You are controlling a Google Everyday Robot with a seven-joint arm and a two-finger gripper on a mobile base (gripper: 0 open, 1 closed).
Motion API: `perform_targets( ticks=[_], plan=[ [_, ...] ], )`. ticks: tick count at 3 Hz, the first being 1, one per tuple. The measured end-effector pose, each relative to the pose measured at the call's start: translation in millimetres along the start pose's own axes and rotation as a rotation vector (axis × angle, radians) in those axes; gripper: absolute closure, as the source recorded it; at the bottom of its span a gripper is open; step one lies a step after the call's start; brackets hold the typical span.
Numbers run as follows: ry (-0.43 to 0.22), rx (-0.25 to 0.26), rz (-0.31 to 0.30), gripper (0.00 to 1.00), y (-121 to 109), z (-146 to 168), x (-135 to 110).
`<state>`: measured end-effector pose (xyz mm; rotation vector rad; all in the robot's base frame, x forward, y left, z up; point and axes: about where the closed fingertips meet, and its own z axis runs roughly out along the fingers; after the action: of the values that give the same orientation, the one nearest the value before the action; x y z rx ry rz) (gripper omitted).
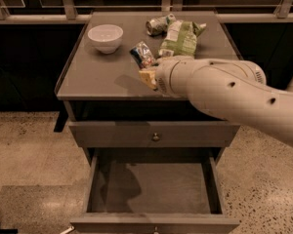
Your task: Pick redbull can from middle drawer and place on counter
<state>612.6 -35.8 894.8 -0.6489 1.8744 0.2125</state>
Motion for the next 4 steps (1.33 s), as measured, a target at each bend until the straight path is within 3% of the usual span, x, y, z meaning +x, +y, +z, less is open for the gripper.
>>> perform_targets(
  ticks=[1,2,3,4],
  plan=[
    [0.012,-0.053,-0.003,1.0,7.5,28.9,-14.2],
    [0.07,-0.181,0.073,1.0,19.1,57.9,-0.3],
    [0.056,-0.304,0.14,1.0,4.5,66.4,9.3],
    [0.018,-0.299,0.079,0.81,-14.9,63.5,-3.9]
  ],
)
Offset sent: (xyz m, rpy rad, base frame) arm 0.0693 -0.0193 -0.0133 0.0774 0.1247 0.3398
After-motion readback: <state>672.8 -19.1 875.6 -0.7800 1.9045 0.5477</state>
